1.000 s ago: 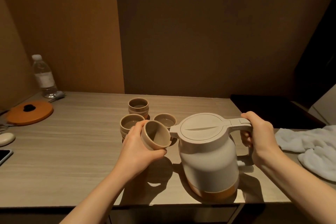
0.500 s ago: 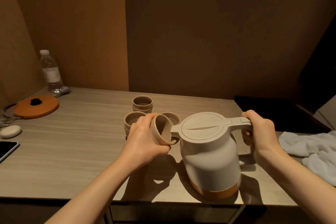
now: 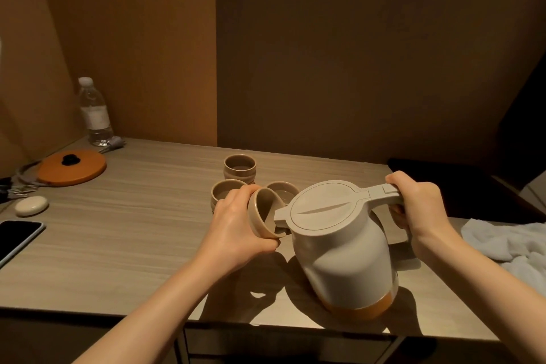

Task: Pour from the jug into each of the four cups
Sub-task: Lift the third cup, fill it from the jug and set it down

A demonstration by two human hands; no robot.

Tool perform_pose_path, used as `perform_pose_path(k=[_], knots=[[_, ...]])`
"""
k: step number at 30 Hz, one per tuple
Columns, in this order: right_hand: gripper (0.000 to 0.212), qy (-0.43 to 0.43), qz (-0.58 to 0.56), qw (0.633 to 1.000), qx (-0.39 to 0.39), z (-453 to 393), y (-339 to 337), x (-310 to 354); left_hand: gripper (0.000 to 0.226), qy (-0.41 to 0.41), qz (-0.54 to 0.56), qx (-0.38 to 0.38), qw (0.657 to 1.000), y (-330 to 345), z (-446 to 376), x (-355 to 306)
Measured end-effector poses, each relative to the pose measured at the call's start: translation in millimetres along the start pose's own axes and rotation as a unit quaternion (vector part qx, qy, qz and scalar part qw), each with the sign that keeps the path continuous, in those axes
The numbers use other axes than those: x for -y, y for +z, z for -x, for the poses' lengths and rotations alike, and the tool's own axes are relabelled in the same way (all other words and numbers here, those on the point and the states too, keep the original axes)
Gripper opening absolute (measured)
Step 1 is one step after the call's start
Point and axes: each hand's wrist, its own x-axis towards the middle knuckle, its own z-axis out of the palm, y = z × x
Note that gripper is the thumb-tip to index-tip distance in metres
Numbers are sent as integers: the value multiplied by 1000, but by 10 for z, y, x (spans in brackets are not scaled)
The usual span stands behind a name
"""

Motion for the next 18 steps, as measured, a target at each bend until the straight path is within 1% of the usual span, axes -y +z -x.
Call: perform_pose_path(k=[14, 18], knots=[[37, -47, 62, 997, 30, -34, 168, 117, 93, -29, 26, -11, 999, -37, 110, 130], [43, -73, 86, 993, 36, -54, 207, 113, 91, -34, 41, -19, 998, -27, 143, 151]])
